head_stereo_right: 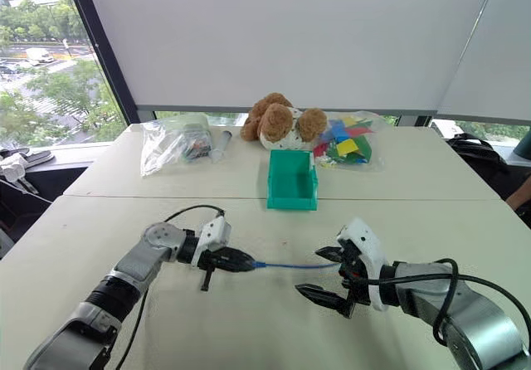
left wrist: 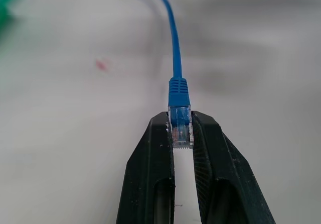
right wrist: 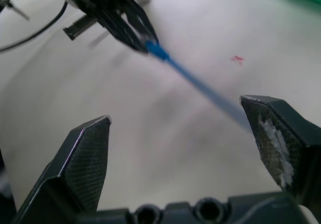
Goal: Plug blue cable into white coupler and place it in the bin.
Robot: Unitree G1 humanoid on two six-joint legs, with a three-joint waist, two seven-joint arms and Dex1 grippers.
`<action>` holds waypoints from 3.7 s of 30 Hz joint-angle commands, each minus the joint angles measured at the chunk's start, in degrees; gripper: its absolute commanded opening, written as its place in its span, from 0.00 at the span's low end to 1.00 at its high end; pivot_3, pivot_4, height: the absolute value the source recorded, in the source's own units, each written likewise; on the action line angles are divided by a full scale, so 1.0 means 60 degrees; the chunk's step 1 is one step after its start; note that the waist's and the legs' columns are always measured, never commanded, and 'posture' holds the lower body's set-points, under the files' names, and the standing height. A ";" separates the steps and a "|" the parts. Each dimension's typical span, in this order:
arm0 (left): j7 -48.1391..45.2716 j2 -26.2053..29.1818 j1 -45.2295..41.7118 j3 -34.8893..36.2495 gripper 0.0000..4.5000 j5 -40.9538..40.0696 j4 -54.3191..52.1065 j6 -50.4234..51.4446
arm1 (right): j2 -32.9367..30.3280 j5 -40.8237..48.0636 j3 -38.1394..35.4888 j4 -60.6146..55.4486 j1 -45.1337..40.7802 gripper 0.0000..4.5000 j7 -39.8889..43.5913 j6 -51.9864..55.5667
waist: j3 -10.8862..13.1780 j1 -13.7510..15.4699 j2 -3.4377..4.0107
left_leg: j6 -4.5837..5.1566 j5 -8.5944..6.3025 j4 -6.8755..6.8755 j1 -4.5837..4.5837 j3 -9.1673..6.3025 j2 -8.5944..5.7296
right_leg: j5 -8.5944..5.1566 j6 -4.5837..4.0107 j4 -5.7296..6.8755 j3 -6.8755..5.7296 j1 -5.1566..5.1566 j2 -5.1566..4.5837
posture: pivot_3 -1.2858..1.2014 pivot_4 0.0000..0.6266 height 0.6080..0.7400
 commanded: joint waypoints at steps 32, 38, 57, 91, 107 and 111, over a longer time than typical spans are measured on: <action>0.1007 -0.0550 -0.0953 0.0797 0.01 -0.0542 -0.1204 0.0697 | 0.6148 0.4798 -0.0835 0.3215 -0.3255 1.00 -0.7076 0.0868 | 0.0001 -0.0169 0.0013 | 0.0000 0.0001 -0.0012 0.0001 -0.0002 -0.0002 | 0.0000 0.0003 0.0020 0.0003 -0.0013 0.0026 | 0.52 0.24 1.00; 0.0952 -0.0463 -0.0885 0.0736 0.00 -0.0484 -0.1225 0.0667 | 0.5995 0.4958 -0.0727 0.3277 -0.3264 0.70 -0.7078 0.0718 | 0.0001 -0.0263 0.0013 | 0.0000 0.0001 -0.0018 0.0001 -0.0003 0.0000 | 0.0000 0.0004 0.0020 0.0003 -0.0014 0.0028 | 0.52 0.24 1.00; 0.1087 -0.0010 -0.0782 0.1114 0.54 -0.0968 -0.1763 0.1669 | 0.5572 0.5152 -0.0358 0.3188 -0.3643 0.00 -0.7168 0.0503 | 0.0003 -0.0282 0.0016 | 0.0000 0.0001 -0.0022 0.0000 -0.0003 0.0004 | -0.0001 0.0004 0.0019 0.0007 -0.0021 0.0030 | 0.52 0.24 1.00; 0.2362 0.1624 0.1944 0.2421 0.99 -0.0502 -0.0433 0.0786 | 0.3317 0.1088 0.2362 0.3310 -0.4376 0.00 -0.3292 -0.0891 | 0.0011 -0.0250 0.0021 | -0.0001 0.0001 -0.0038 -0.0004 0.0007 0.0001 | -0.0001 0.0003 0.0014 0.0008 -0.0039 0.0001 | 0.52 0.24 1.00; 0.3291 0.0311 0.2329 0.2362 0.21 -0.0353 -0.0124 0.0154 | 0.3301 0.0940 0.2272 0.3070 -0.4271 0.00 -0.3346 -0.0890 | 0.0010 -0.0243 0.0022 | -0.0004 -0.0001 -0.0042 -0.0006 0.0006 -0.0001 | 0.0000 0.0000 0.0009 0.0016 -0.0042 -0.0047 | 0.52 0.24 1.00; 0.2733 0.0226 0.2001 0.2103 0.09 -0.0392 -0.0068 0.0085 | 0.2896 0.0819 0.2368 0.2983 -0.4396 0.00 -0.2993 -0.0900 | 0.0010 -0.0225 0.0022 | -0.0005 -0.0002 -0.0046 -0.0006 0.0006 -0.0001 | -0.0001 -0.0002 0.0004 0.0015 -0.0043 -0.0052 | 0.52 0.24 1.00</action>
